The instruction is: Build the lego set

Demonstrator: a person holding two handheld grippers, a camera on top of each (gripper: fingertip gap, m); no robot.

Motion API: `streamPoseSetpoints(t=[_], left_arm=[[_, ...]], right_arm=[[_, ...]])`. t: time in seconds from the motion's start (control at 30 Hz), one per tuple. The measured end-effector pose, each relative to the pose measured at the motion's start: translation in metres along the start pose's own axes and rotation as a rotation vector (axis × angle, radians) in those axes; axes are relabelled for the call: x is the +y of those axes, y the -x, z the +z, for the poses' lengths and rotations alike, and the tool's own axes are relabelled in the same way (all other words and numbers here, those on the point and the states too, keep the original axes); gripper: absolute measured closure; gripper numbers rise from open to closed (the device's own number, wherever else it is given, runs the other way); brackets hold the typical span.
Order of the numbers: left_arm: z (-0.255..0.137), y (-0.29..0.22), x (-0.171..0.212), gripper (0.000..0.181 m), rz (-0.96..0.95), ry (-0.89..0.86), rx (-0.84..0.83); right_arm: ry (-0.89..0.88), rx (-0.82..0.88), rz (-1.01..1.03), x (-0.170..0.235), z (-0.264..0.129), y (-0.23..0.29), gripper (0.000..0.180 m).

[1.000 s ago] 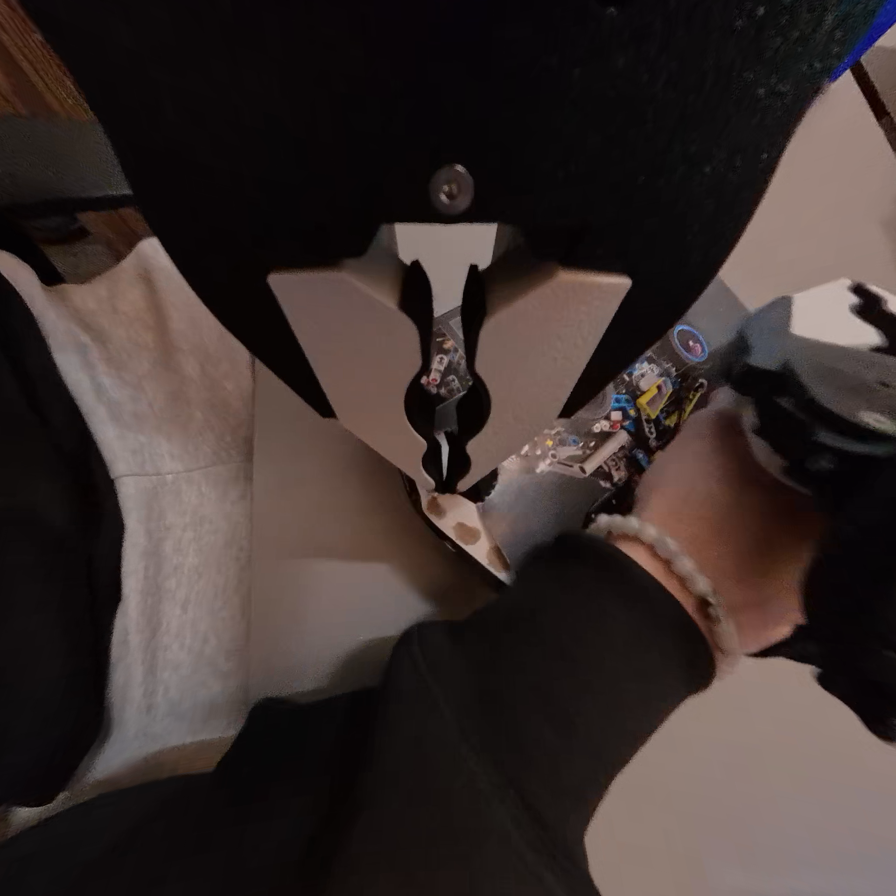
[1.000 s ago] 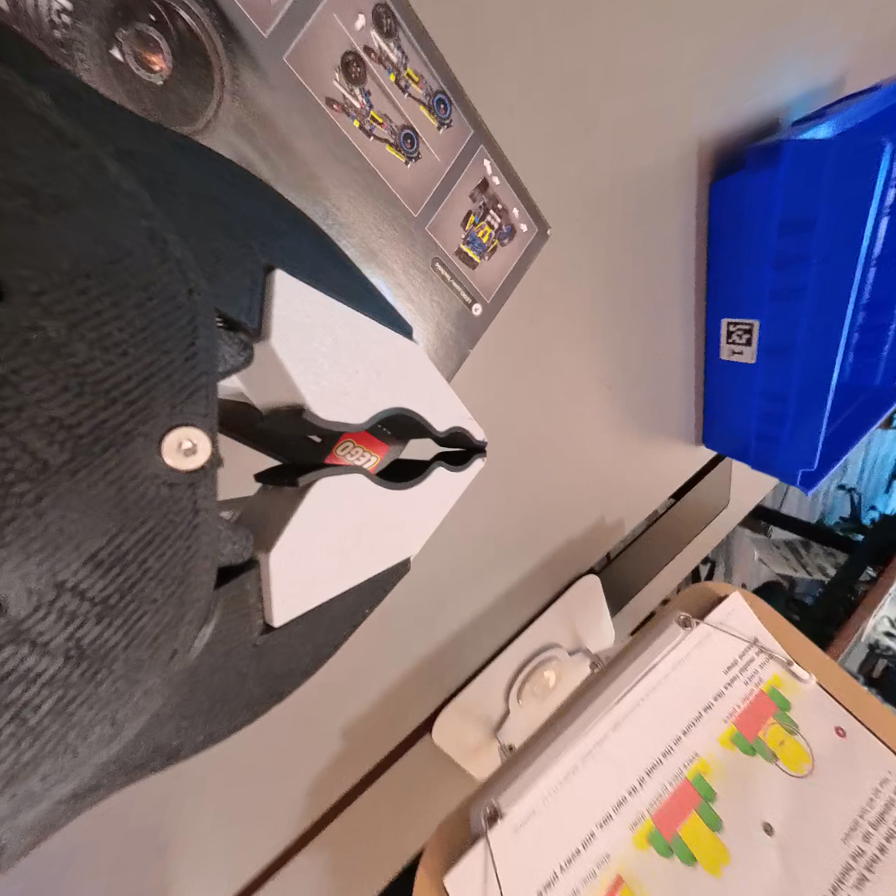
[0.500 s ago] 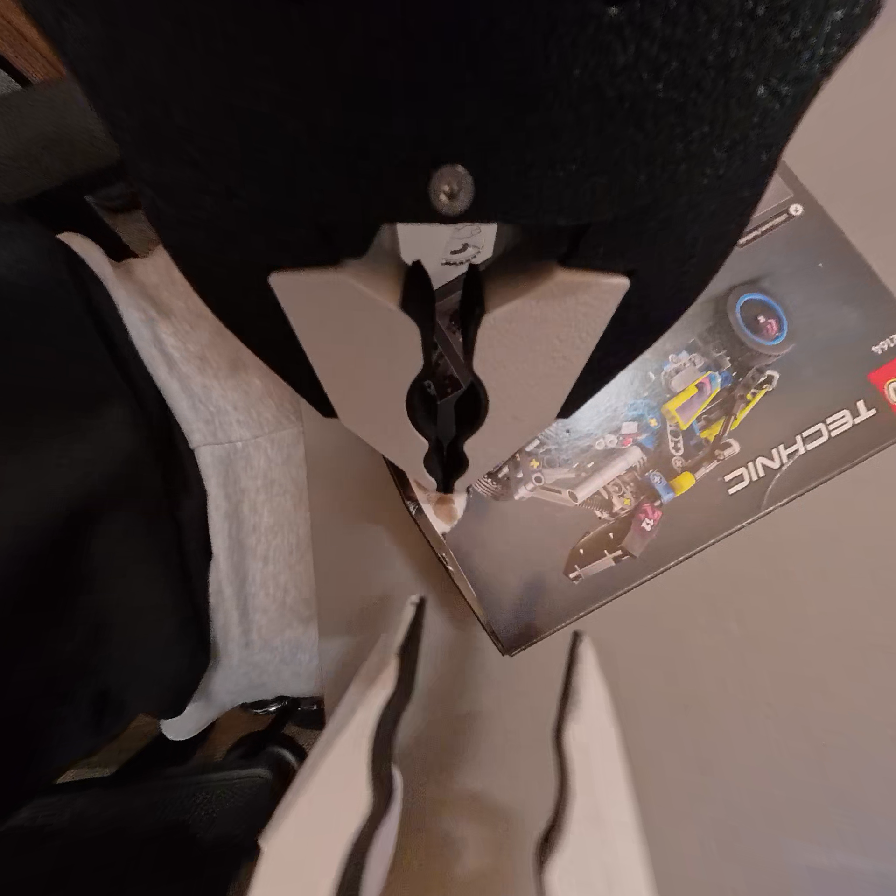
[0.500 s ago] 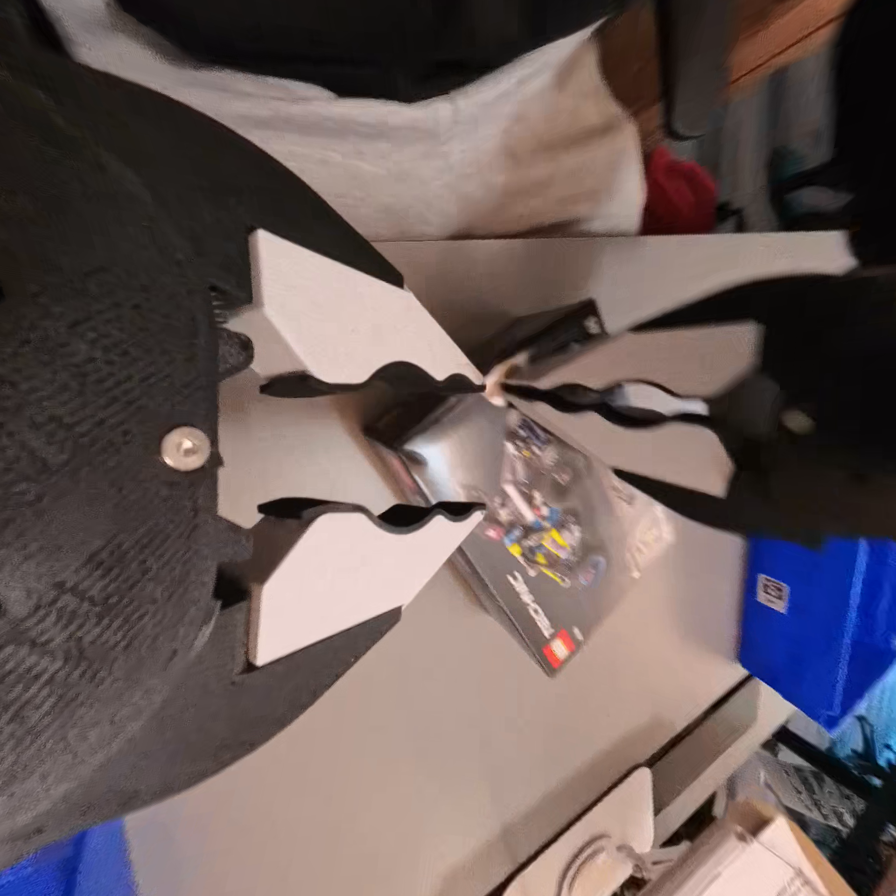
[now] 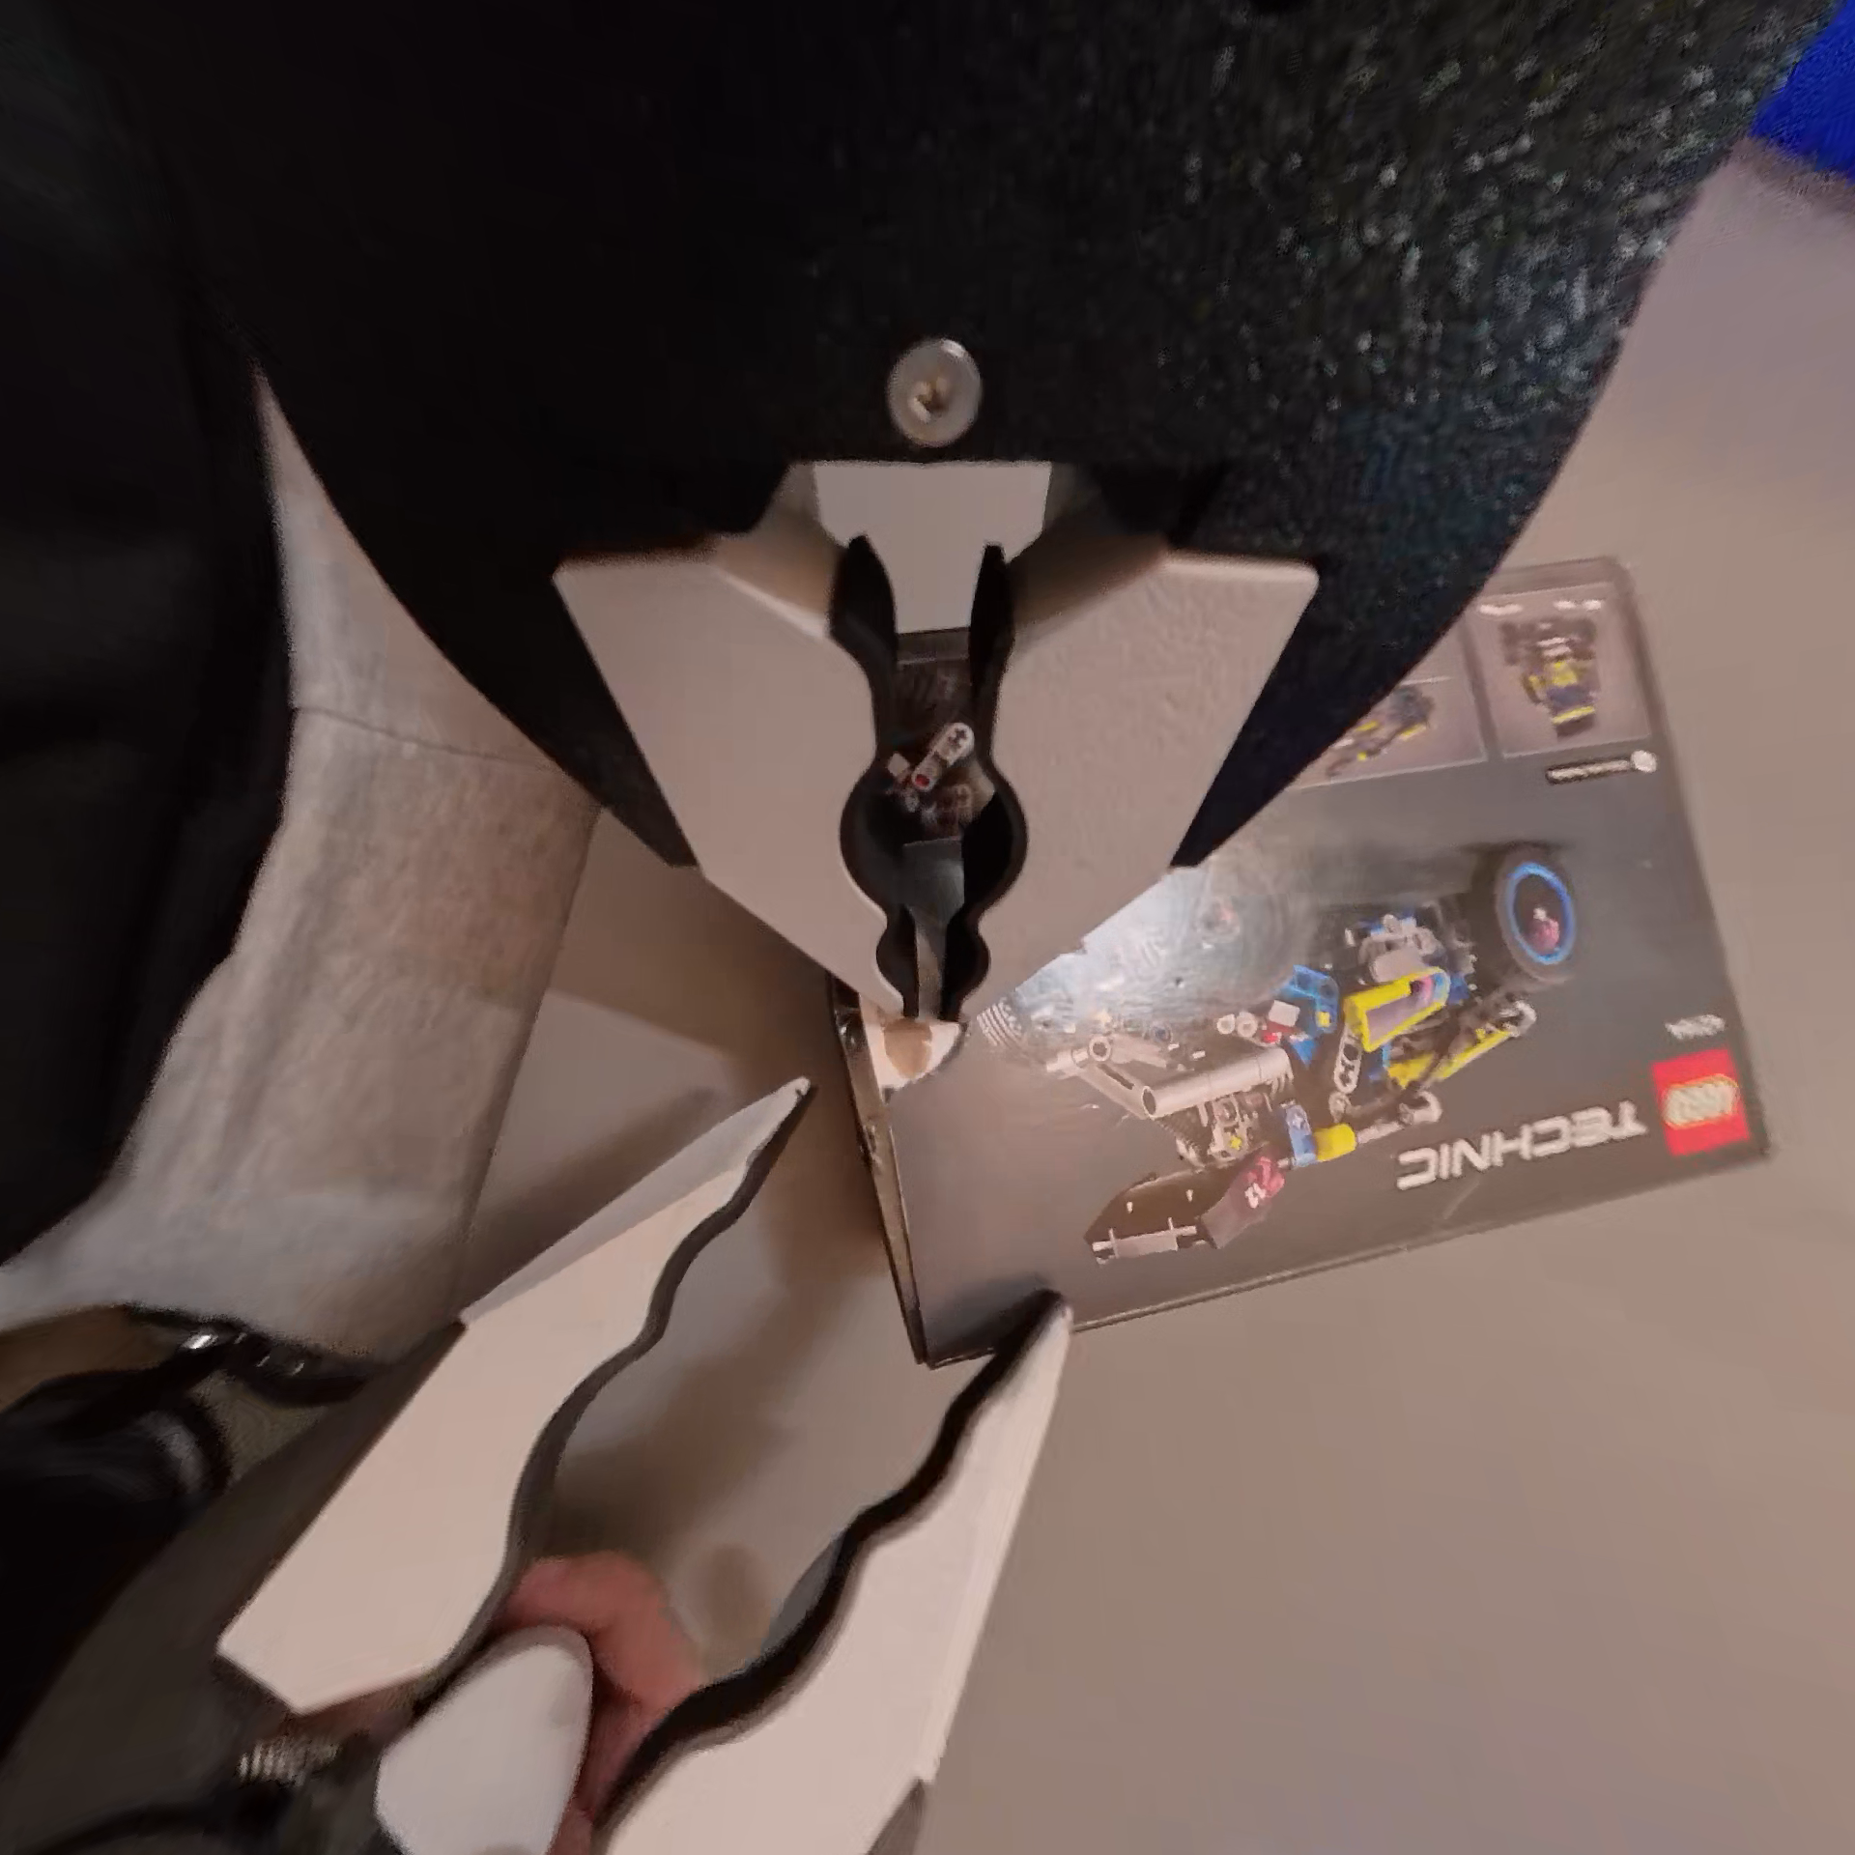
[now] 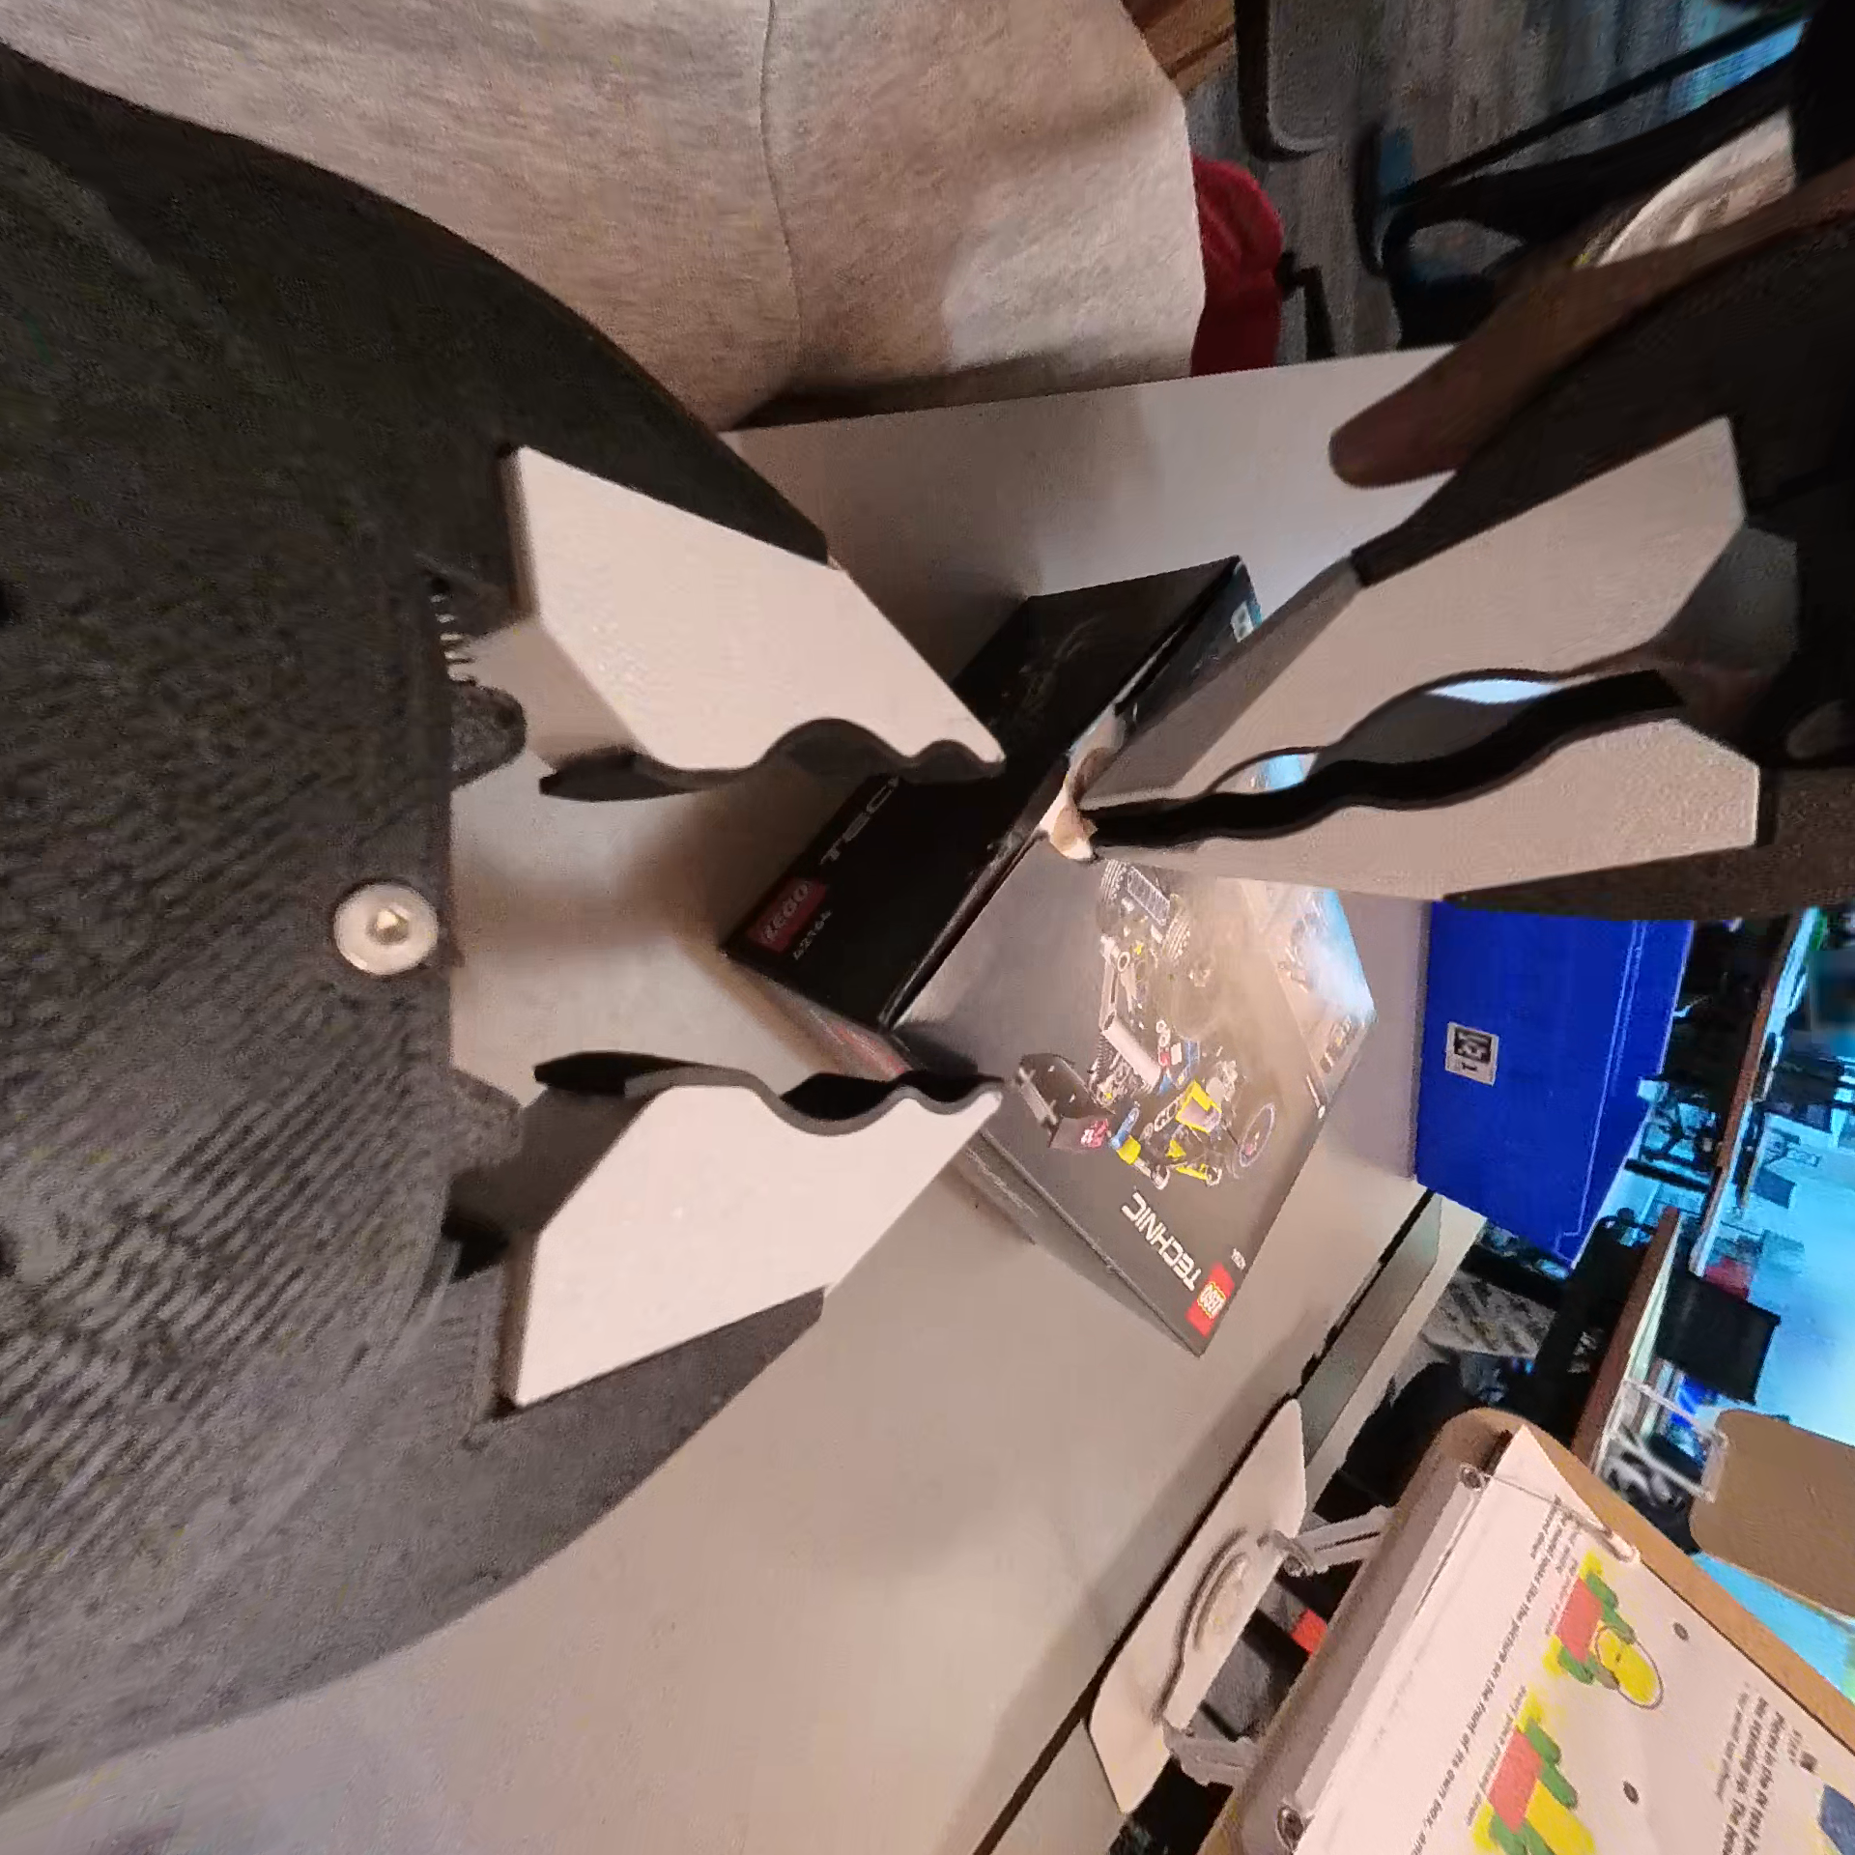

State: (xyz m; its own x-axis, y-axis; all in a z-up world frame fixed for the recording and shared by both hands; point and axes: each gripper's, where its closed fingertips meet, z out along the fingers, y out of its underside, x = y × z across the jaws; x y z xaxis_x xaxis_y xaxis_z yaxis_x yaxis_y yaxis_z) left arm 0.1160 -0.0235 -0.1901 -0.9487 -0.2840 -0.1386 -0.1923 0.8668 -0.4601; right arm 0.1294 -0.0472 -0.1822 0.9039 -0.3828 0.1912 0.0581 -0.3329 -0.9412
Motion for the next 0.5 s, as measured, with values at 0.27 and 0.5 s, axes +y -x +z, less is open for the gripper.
streamPoseSetpoints(t=[0.27,0.5], left_arm=[[0.002,-0.003,0.003,0.180,-0.071,0.026,0.051],[0.006,-0.006,0.004,0.181,-0.219,-0.042,0.095]], right_arm=[[0.025,0.006,-0.035,0.002,-0.003,0.002,0.132],[0.025,-0.006,-0.319,-0.011,-0.008,0.024,0.149]])
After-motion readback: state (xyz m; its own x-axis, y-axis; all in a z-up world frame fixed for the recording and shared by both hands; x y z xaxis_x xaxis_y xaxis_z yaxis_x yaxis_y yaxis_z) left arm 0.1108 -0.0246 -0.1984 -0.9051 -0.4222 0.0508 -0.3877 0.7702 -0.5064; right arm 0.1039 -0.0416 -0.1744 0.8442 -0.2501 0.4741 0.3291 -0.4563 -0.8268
